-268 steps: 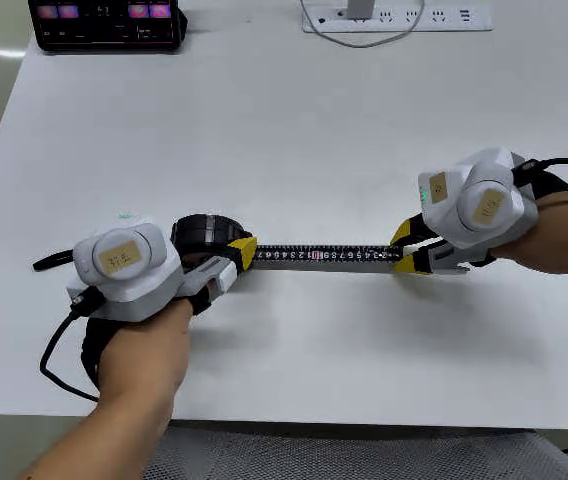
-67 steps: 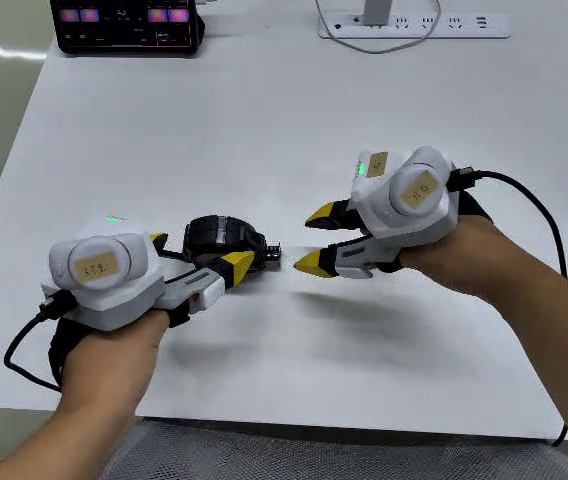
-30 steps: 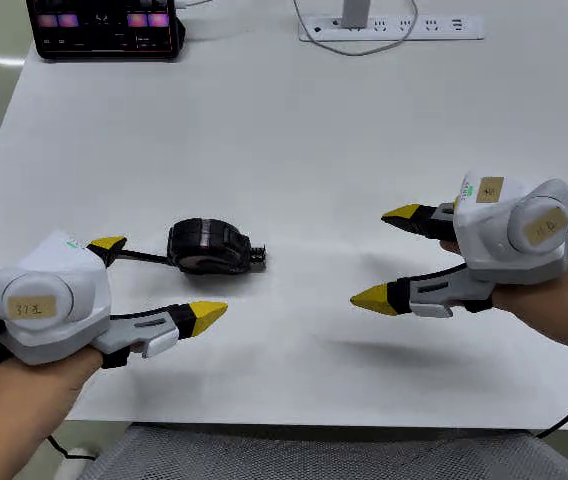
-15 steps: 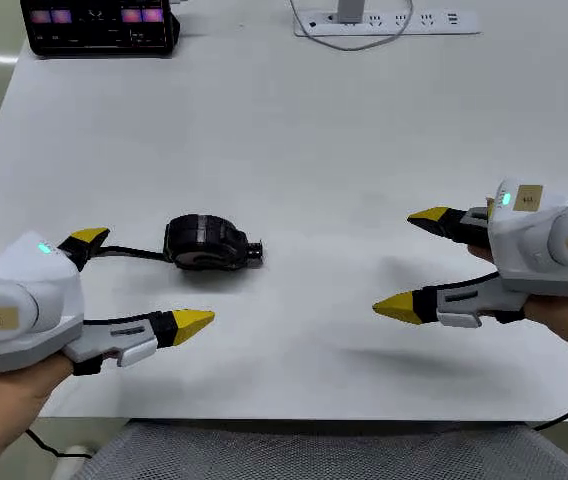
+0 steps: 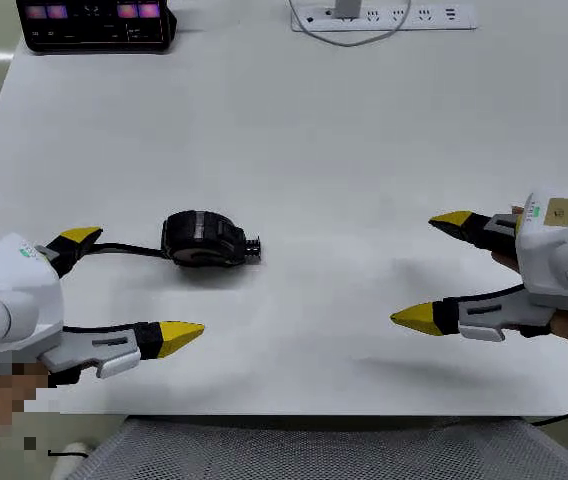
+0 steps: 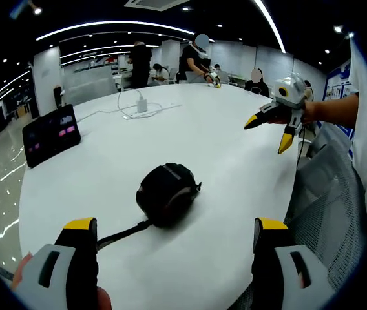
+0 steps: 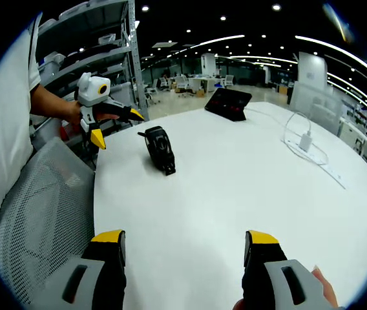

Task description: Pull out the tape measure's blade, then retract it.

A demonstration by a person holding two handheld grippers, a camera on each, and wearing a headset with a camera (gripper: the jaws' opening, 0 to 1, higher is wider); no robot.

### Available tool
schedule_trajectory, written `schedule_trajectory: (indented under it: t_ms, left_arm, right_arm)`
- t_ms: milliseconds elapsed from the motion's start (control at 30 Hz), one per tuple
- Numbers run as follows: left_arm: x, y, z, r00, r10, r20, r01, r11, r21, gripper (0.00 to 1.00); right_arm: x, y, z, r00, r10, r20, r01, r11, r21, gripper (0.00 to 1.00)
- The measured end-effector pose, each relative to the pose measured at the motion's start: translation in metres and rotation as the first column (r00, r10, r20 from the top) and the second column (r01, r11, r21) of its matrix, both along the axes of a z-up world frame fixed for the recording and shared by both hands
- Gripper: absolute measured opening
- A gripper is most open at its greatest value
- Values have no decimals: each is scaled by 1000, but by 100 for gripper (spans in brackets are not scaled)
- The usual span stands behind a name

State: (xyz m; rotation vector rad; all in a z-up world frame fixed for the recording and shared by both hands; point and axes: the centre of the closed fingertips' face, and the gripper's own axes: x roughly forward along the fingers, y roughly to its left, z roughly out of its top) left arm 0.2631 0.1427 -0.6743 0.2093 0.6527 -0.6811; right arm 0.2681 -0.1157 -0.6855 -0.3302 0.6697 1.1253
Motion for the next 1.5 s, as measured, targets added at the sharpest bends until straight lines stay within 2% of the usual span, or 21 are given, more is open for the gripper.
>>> schedule_trajectory:
  t_ms: [133,267,600,733,1033,1300,1500]
  left_arm:
    - [-2,-2,3,1000,1,2,-1,1000,-22,99]
    - [-6,-3,4,1000,-16,9,16,1000,-14,99]
    - [-9,0,6,999,-33,22,33,999,-2,99]
    - [-11,0,7,998,-55,32,55,998,21,99]
    - [-13,2,7,997,-69,31,68,997,22,99]
    - [-13,5,5,997,-73,28,73,997,29,99]
    - [-13,5,6,996,-81,32,80,996,35,99]
  right_arm:
    - [-5,-5,0,1000,-8,6,8,1000,-4,76]
    - [-9,-10,2,1000,-22,14,21,1000,15,78]
    - [-20,-19,2,998,-47,36,46,999,18,84]
    - [-23,-23,4,996,-70,54,69,997,19,86]
    - [-29,-31,5,991,-100,87,100,995,8,87]
    - [-34,-34,-3,992,-83,94,86,996,-29,86]
    - [-33,-38,-4,991,-92,99,95,995,-30,86]
